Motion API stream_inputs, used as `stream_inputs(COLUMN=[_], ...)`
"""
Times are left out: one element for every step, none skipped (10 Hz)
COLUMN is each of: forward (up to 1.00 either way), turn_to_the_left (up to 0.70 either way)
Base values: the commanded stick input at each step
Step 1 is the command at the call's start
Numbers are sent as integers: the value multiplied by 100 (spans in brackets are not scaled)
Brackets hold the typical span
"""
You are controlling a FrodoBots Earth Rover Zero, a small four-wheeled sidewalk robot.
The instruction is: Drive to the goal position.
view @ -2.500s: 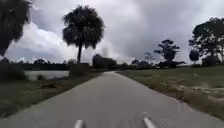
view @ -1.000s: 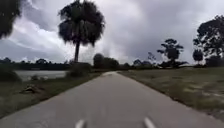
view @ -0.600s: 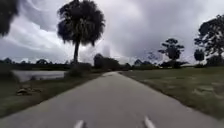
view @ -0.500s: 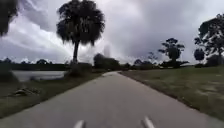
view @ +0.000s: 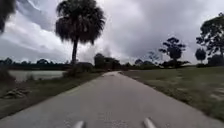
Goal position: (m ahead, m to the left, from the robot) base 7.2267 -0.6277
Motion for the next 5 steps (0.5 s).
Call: stream_inputs(forward=[70, 70, 70, 70, 70], turn_to_the_left=[0, 0, 0, 0, 0])
